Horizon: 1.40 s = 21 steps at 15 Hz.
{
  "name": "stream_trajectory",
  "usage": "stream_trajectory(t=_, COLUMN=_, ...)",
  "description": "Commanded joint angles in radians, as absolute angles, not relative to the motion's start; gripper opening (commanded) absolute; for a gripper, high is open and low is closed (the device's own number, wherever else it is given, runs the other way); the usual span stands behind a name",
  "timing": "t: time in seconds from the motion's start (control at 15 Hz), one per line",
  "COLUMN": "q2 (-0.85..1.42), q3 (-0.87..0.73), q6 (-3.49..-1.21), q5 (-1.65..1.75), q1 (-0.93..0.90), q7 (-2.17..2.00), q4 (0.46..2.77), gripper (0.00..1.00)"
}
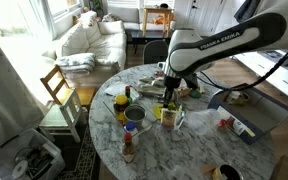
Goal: Pick up the two white packets with the green lids from the silver cup one by one and put them the right way up on the table, pick up the white bottle with a blue lid from the clear storage container and put it in the silver cup
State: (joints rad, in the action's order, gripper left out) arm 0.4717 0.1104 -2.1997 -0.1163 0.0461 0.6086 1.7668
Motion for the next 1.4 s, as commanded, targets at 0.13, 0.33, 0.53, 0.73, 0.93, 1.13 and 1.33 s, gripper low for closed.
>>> stream_trajectory(t=0.13, q2=0.399, q3=0.1, q6=-2.356, q5=-0.031, q1=0.02, q7=0.547, q4=1.894, gripper=0.01)
stream_trajectory(t=0.33, q2=0.374, q3=0.121, q6=-2.361, q5=-0.043, q1=0.029, q7=0.546, q4=1.928, gripper=0.01)
stream_trajectory(t=0.53, q2=0.344, q3=0.13, q6=-2.343, q5=-0.049, q1=0.026, q7=0.548, q4=1.952, gripper=0.01)
stream_trajectory(t=0.73, q2=0.325, q3=0.131, q6=-2.346, q5=-0.043, q1=0.018, q7=0.534, q4=1.965, gripper=0.01)
stream_trajectory(t=0.93, q2=0.33, q3=0.121, q6=-2.379, q5=-0.021, q1=0.008, q7=0.505, q4=1.971, gripper=0.01)
stream_trajectory(t=1.13, q2=0.339, q3=0.111, q6=-2.422, q5=0.011, q1=-0.001, q7=0.479, q4=1.987, gripper=0.01)
stream_trajectory(t=1.33, q2=0.334, q3=0.101, q6=-2.483, q5=0.055, q1=-0.005, q7=0.441, q4=2.008, gripper=0.01)
